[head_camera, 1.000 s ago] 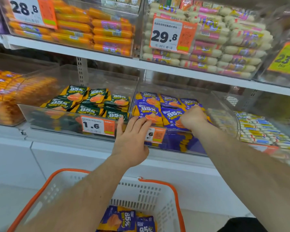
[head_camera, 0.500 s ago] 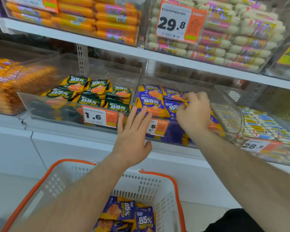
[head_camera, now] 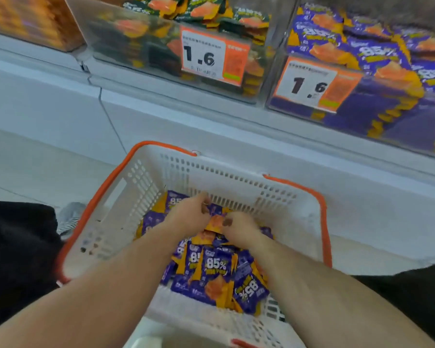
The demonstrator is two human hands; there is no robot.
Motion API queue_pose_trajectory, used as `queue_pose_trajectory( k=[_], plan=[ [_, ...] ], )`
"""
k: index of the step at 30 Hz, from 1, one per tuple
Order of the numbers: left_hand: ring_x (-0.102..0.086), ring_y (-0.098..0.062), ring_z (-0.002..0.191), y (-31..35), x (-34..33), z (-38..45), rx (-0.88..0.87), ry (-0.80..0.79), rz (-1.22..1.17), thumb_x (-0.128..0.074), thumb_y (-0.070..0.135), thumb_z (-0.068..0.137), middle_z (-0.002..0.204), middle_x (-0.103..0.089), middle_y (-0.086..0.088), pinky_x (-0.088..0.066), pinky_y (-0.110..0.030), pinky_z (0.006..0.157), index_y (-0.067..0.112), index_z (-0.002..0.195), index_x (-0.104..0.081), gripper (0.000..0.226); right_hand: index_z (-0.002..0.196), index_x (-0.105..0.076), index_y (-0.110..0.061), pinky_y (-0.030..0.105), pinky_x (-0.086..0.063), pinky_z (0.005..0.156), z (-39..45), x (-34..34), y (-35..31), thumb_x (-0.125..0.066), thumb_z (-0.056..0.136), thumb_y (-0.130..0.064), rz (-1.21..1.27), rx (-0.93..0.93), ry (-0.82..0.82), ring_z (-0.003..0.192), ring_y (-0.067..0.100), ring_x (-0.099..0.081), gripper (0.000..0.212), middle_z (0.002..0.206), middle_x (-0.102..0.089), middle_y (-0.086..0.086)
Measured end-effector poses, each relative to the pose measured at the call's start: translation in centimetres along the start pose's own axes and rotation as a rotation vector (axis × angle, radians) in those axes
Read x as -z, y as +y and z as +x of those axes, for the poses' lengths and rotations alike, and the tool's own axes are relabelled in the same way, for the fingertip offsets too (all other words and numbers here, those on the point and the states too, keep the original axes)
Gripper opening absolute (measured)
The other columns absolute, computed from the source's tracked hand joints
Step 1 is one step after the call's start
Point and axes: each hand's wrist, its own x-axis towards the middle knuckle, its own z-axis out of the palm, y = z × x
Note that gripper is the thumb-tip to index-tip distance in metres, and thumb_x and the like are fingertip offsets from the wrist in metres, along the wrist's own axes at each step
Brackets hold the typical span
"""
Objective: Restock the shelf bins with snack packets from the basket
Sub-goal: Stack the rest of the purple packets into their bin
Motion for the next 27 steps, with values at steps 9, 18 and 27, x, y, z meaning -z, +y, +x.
queue_pose_trajectory(
  k=[9, 18, 27],
  plan=[
    [-0.063, -0.017, 0.086, -1.4, -1.9, 1.6, 0.060, -0.068, -0.016, -0.047, 0.020, 0.095, 0.107, -0.063, 0.003, -0.056, -0.043, 0.079, 0.023, 0.127, -0.050, 0.033, 0.152, -0.028, -0.031, 0.040, -0.045, 0.069, 0.2, -4.2, 3.6, -0.042, 0.096, -0.012, -0.502, 0.019, -0.314, 0.126, 0.039, -0.047, 0.061, 0.156, -0.024, 0.015],
    [-0.061, -0.012, 0.088, -1.1, -2.5, 1.5, 0.064, -0.073, -0.034, -0.050, 0.019, 0.094, 0.104, -0.062, 0.007, -0.055, -0.036, 0.081, 0.021, 0.129, -0.051, 0.035, 0.134, -0.053, -0.019, 0.047, -0.044, 0.094, -0.9, -4.3, 2.1, -0.054, 0.090, -0.021, -0.649, 0.149, -0.243, 0.118, 0.034, -0.048, 0.044, 0.128, -0.049, 0.011],
    [-0.059, -0.010, 0.088, -1.1, -1.4, 0.3, 0.150, -0.029, -0.193, -0.057, 0.024, 0.091, 0.112, -0.057, 0.008, -0.053, -0.039, 0.085, 0.021, 0.137, -0.044, 0.048, 0.099, -0.059, -0.014, 0.038, -0.040, 0.058, -1.6, -0.5, -0.1, -0.048, 0.089, -0.003, -0.248, 0.115, -0.210, 0.075, 0.028, -0.053, 0.019, 0.098, -0.061, 0.013]
  ],
)
